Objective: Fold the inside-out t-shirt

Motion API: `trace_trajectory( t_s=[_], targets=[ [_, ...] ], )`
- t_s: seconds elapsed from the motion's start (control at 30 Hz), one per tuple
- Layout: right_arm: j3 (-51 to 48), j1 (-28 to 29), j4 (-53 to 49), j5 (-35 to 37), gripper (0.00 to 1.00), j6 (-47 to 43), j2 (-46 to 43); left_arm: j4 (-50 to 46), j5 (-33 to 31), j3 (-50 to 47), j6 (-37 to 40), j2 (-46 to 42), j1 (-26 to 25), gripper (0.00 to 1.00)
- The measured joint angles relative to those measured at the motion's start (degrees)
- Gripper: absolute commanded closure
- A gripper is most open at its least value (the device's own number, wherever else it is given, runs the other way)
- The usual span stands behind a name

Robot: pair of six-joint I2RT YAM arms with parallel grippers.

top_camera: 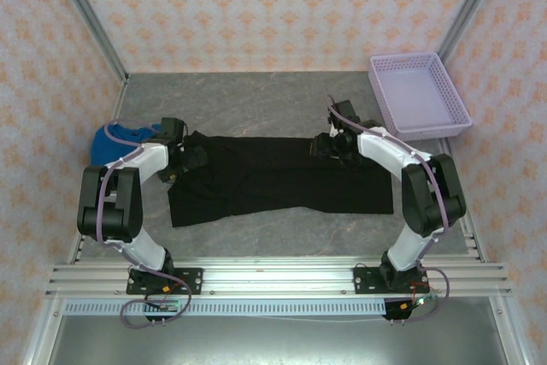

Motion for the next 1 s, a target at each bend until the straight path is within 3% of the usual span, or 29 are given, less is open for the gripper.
trace_trajectory(
  t_s=[0.13,0.23,0.6,0.87,1.0],
  targets=[
    [0.0,0.0,0.4,-0.5,0.4,0.4,1.2,0.2,1.2,0.3,0.9,1.3,0.2,0.0],
    [0.0,0.0,0.5,-0.8,0.4,0.5,1.9,0.3,1.6,0.2,1.0,1.3,0.2,0.08],
    [0.0,0.3,0.4,-0.8,0.4,1.5,2.2,4.9,-1.0,-3.7,0.6,-0.2,-1.2,0.63],
    [0.0,0.5,0.4,-0.8,0.4,1.9,2.2,11.1,6.7,-5.1,-1.3,0.0,-4.4,0.98],
    [0.0,0.7,0.4,-0.5,0.41,1.9,2.2,12.2,12.4,-5.3,-2.7,0.2,-5.9,1.0]
  ],
)
